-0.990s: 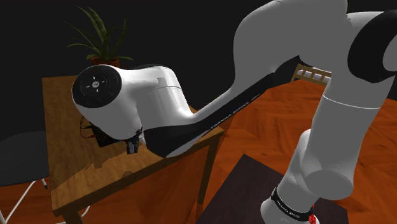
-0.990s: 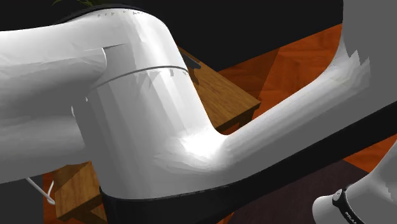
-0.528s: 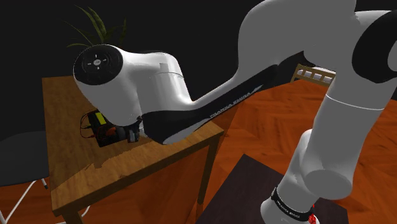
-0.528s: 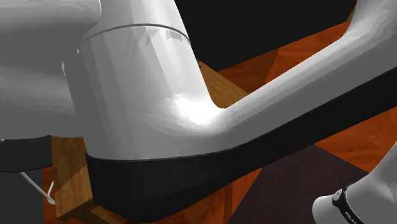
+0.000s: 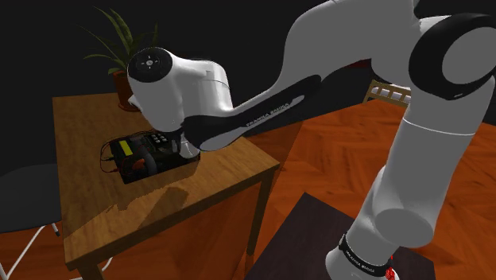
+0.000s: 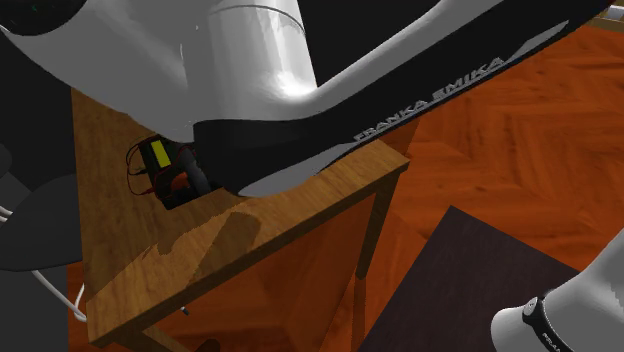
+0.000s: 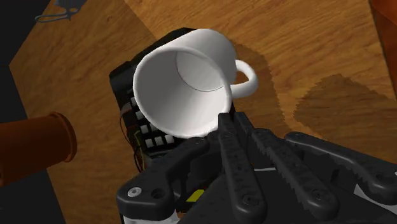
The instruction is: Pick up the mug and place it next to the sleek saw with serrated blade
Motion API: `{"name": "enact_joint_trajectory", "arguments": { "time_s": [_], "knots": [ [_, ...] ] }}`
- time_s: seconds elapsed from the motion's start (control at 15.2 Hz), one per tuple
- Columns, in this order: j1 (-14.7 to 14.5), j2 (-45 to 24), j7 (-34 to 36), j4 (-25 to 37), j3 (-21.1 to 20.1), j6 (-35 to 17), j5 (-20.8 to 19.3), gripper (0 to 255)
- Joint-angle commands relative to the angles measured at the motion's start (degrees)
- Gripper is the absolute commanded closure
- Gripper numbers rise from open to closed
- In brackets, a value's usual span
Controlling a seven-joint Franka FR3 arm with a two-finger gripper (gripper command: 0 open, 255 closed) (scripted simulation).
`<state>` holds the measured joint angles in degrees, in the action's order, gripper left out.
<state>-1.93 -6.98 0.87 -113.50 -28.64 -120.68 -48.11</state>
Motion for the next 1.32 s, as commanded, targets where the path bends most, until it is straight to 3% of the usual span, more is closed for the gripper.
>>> {"name": "enact_joint_trajectory", "arguments": {
  "time_s": [0.0,0.13,0.2,0.4,0.53,0.66,0.79,0.86,1.25],
  "knots": [
    [1.2,-1.7,-2.1,2.1,1.2,-1.0,-0.8,255],
    [1.2,-2.0,-2.1,2.6,1.2,-0.8,-0.8,255],
    [1.2,-2.0,-2.1,2.6,1.2,-0.8,-0.8,0],
    [7.1,7.6,-6.7,-10.0,3.7,-17.9,5.9,0],
    [9.4,12.2,-11.9,-17.3,6.7,-28.9,11.4,0],
    [9.9,15.1,-19.9,-23.9,11.1,-39.2,19.0,0],
    [6.7,16.3,-32.9,-29.6,17.9,-48.4,31.4,0],
    [5.8,16.3,-34.1,-30.0,19.1,-49.1,32.5,0],
    [8.8,10.4,-28.4,-27.4,17.4,-52.3,25.4,0]
  ]
}}
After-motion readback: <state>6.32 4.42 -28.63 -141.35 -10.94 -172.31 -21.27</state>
